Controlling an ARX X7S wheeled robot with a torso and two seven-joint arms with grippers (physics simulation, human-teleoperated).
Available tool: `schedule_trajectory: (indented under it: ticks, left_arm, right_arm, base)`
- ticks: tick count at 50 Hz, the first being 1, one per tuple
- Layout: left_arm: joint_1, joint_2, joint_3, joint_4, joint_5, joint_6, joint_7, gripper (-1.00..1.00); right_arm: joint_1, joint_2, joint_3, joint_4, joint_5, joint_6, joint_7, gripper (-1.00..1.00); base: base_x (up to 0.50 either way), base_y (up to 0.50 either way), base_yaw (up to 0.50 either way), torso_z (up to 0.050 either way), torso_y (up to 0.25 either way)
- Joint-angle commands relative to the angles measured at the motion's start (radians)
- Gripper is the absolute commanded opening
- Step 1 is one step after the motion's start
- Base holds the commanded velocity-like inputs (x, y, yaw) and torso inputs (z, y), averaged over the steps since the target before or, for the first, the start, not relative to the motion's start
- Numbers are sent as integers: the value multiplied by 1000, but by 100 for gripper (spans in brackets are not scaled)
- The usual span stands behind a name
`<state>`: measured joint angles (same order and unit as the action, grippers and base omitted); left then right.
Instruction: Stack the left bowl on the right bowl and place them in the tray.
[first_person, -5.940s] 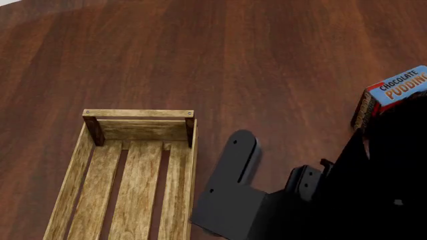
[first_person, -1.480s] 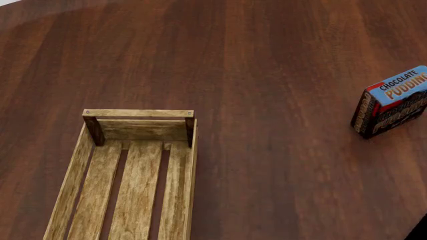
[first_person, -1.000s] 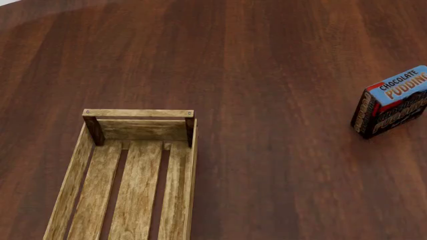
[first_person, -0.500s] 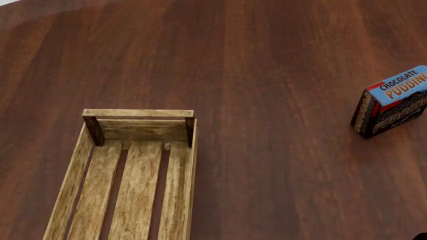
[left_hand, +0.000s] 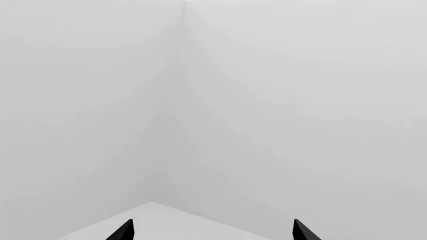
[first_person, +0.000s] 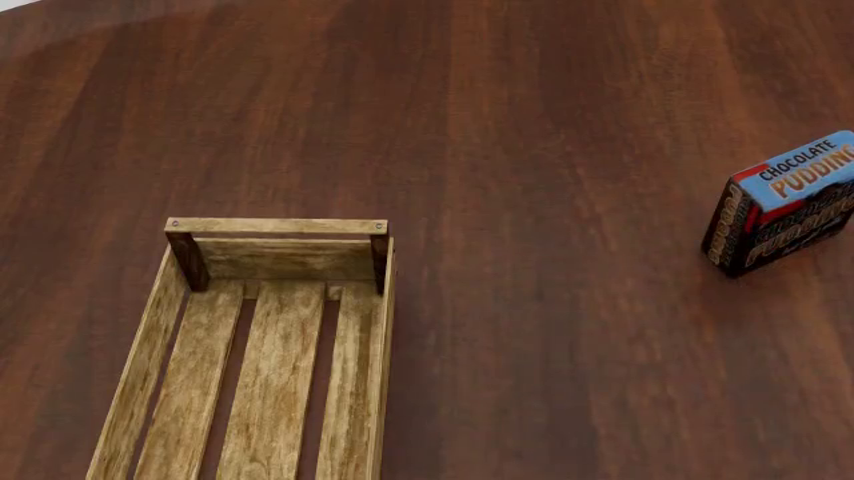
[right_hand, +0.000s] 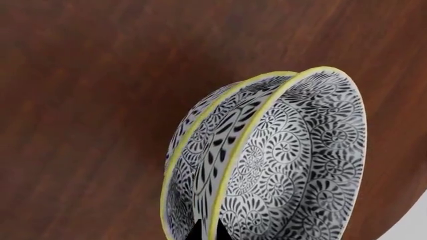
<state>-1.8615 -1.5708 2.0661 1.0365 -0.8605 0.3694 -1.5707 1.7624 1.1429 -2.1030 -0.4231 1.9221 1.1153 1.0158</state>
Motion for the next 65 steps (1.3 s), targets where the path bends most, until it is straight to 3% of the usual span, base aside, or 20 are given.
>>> schedule_trajectory:
  ticks: [1,23,36,65]
  left_arm:
    - [0,0,-11,3,-8,-6,0,100]
    - [0,0,-34,-1,-22,-6,0,100]
    - [13,0,-34,-3,-15,-3,0,100]
    - [60,0,-16,-29,25,35,0,100]
  right_arm:
    - [-4,7,3,-3,-22,0,-6,100]
    - [33,21,12,-36,17,24,28,100]
    - [-48,-69,13,56,-65,-25,-66,100]
    - [-204,-107,-9,174,-138,-131,-168,100]
  base:
    - [0,0,0,0,0]
    - [0,0,0,0,0]
    - [1,0,0,0,0]
    - [0,0,0,0,0]
